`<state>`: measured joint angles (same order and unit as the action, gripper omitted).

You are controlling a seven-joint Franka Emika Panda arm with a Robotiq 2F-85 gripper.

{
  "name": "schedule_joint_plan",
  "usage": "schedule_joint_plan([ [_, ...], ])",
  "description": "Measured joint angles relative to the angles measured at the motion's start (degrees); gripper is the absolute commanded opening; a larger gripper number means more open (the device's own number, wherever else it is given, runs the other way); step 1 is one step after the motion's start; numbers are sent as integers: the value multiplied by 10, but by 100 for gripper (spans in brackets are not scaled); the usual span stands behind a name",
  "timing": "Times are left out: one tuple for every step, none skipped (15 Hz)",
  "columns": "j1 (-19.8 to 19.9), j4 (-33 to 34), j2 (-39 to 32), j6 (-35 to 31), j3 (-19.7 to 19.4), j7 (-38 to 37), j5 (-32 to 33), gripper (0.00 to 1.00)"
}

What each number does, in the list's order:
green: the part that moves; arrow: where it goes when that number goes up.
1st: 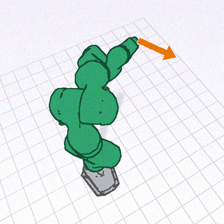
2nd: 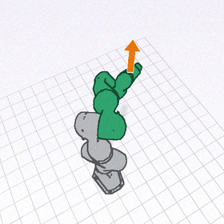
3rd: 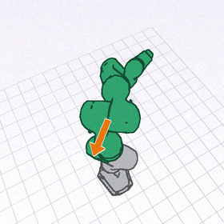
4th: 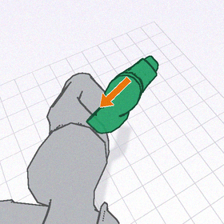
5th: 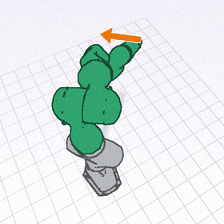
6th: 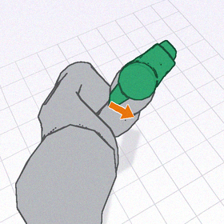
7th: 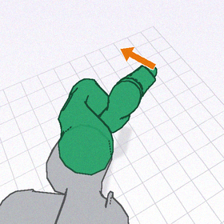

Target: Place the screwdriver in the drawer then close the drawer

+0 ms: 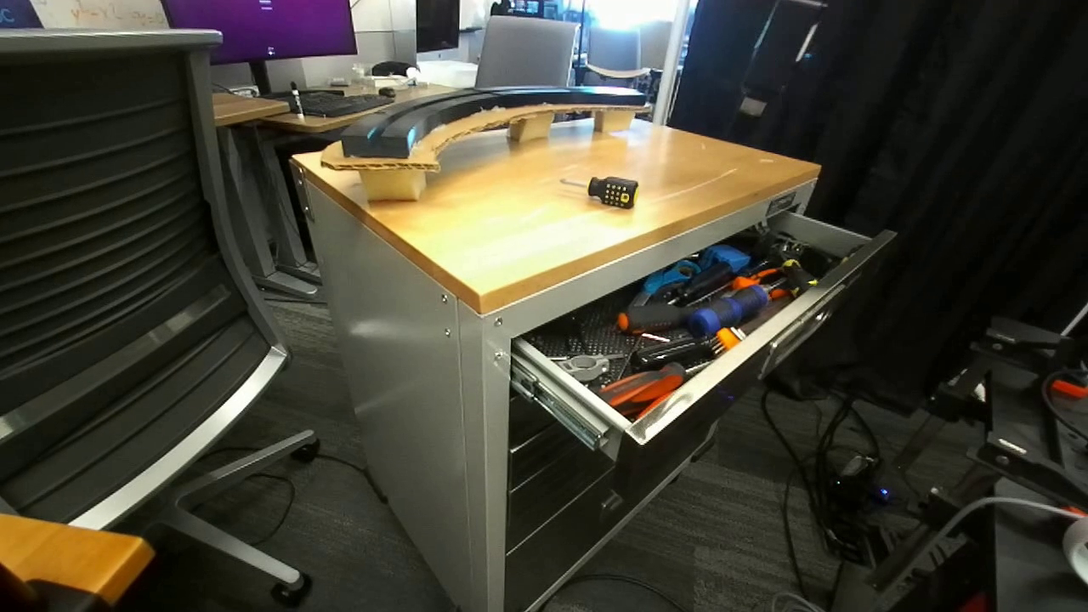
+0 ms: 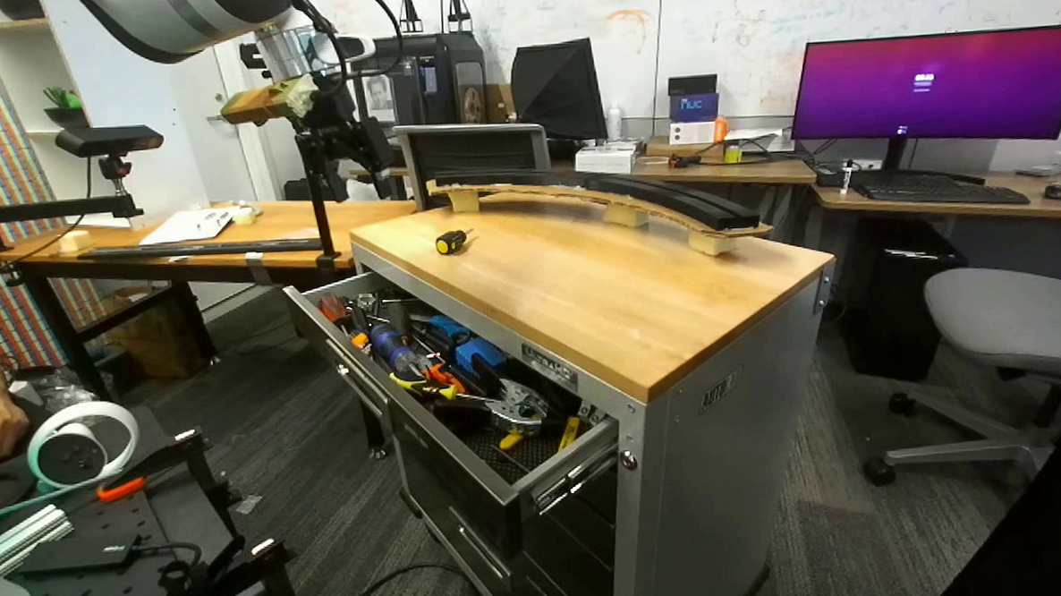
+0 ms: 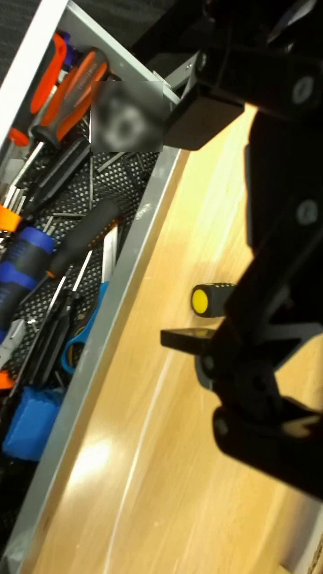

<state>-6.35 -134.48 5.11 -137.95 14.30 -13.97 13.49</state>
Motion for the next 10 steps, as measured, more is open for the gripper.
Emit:
schedule_joint_plan([
  [0,20,-24,-7,1,-23,28,100],
  [0,40,-45,-10,-1,-43,55,100],
  [0,60,-66,-10,-5,-59,78,100],
  [-1,80,-86,-10,-11,-70,93,100],
  [-2,99,-105,-10,-18,-76,102,100],
  [-3,116,-123,-10,-27,-78,106,100],
  [-5,131,-142,-13,-37,-78,106,100],
  [-7,144,-159,-18,-47,-79,106,100],
  [-10,157,-178,-24,-57,-82,106,100],
  [-14,172,-197,-31,-66,-85,106,100],
])
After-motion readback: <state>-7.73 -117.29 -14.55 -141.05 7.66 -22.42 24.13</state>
